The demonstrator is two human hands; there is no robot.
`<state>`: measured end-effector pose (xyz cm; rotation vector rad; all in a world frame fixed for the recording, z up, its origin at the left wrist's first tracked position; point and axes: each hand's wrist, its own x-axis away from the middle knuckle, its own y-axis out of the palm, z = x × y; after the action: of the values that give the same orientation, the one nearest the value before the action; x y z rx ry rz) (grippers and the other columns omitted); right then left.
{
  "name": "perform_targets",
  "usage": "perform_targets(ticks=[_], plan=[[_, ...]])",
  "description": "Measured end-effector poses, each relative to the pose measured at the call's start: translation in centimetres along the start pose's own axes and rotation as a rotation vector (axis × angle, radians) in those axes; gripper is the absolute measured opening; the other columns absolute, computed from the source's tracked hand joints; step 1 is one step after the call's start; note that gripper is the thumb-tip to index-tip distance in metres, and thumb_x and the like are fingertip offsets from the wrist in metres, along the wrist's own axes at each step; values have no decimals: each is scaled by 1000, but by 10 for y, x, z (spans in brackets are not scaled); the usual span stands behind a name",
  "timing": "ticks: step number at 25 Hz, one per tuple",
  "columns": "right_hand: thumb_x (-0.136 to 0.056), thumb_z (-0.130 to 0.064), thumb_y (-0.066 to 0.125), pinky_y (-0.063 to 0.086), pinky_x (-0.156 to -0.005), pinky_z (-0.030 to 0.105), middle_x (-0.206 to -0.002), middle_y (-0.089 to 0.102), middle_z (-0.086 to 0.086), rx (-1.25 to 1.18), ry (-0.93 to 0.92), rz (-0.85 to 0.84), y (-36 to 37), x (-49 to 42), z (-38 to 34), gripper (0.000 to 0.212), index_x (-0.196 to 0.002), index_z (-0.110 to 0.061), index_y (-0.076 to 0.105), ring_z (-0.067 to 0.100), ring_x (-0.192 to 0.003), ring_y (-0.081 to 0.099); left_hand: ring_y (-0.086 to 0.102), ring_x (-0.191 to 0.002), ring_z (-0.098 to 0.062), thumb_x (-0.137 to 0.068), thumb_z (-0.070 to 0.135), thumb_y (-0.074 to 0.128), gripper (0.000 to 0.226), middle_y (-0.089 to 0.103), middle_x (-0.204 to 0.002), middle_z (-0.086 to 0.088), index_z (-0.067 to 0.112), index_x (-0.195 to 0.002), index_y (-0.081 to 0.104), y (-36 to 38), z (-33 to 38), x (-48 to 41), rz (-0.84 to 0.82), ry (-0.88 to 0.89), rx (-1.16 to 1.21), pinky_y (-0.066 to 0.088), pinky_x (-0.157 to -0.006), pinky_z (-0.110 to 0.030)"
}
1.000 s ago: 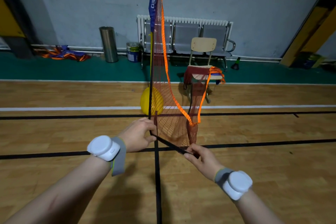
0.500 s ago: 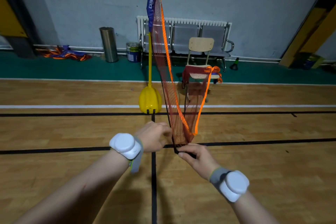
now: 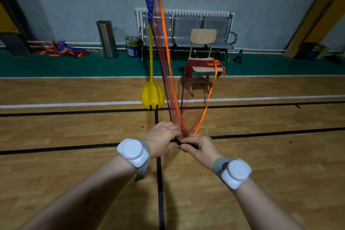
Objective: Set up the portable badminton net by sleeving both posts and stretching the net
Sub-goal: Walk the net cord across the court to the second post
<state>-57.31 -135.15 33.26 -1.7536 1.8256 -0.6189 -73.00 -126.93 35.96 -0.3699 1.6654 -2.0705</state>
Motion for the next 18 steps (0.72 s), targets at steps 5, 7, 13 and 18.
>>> perform_targets(ticks=[5,7,13,18], plan=[[-79,-12,69,34,-67,11,-79,47,-15,69,28,39,15,7,-11,27,-74,-29,49,9,-76,48,47,-107,-16,-87,29,59,17,55,-100,5,17,-97,62,-16,-15,21,-16,-44,99,30,-91,-24],[-79,-13,70,30,-69,13,-83,41,-15,87,-2,65,22,6,-17,14,-80,-16,57,2,-78,43,48,-105,-18,-87,26,60,13,55,-99,4,15,-93,62,-22,-22,33,-16,-49,126,31,-87,-23],[-82,-15,67,36,-67,10,-82,51,-6,82,69,39,36,9,-37,18,-83,-22,50,13,-77,48,52,-102,-20,-87,21,60,10,53,-107,-2,11,-90,58,-38,-40,67,-3,-92,190,43,-89,-36],[-88,-24,60,35,-70,21,-88,52,2,137,97,-32,47,17,-51,12,-86,-15,51,17,-83,47,51,-94,-19,-86,17,61,9,53,-104,-3,10,-83,56,-55,-52,92,26,-119,217,43,-86,-36]])
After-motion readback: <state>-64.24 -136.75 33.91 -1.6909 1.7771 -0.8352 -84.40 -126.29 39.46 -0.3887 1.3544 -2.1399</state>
